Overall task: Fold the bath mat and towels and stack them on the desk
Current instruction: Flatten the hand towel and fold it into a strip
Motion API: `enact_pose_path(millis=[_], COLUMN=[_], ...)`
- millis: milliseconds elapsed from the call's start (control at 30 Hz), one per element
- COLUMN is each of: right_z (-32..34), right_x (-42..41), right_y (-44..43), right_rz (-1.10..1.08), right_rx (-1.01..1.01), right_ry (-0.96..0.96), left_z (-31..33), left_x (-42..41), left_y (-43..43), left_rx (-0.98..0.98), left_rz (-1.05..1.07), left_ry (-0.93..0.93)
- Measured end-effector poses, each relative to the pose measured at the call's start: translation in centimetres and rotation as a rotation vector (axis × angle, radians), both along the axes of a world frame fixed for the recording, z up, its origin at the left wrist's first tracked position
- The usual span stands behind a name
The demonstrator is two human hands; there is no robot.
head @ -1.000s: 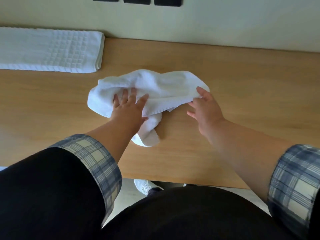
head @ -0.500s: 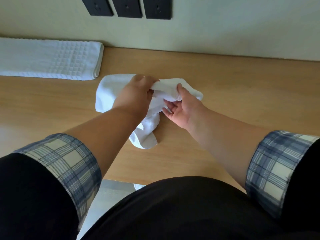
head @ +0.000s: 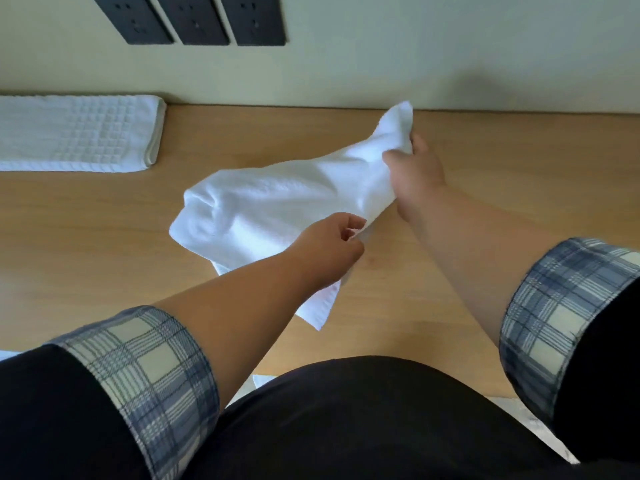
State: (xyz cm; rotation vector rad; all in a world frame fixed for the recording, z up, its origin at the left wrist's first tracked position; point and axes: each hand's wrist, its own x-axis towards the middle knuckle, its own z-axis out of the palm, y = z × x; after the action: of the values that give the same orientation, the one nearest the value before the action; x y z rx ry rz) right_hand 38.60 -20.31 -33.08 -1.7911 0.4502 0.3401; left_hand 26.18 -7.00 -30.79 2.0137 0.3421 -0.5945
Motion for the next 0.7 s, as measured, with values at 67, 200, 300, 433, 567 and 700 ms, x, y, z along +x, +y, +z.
enact_pose_path(millis=[67,200,300,433,567,700], right_z=[-0.2,-2.1,-4.3,-7.2,-8.1,-7.5], right_x=[0.8,0.7,-2.1,-5.4,-5.0,-3.3], right_y=[-2.0,-6.3,-8.9,-10.5,-11.8,-13.0], right_rz=[-0.016,-0.016,0.094,0.291,0.380,0.410], right_rx=[0.006,-0.093,-0.134,-0.214,-0.384,-0.563], right_ry=[0.022,0.205,0.272,0.288,0.142,0.140], left_z=[-0.3,-2.0,-4.1,-6.0,-7.2,-8.0], left_x=[0.1,0.5,0.4,-0.1,-0.5,-0.3], left_y=[-2.6,-7.3,-9.5,-10.3,-9.6,-8.8], left_rx=[-0.104,-0.155,-0.163,-0.071,0.109,0.152], left_rz=[0.003,-0.105,-0.154,-0.261,-0.290,-0.356], left_ry=[0.038,0.084,0.193,0.271,0.168,0.236])
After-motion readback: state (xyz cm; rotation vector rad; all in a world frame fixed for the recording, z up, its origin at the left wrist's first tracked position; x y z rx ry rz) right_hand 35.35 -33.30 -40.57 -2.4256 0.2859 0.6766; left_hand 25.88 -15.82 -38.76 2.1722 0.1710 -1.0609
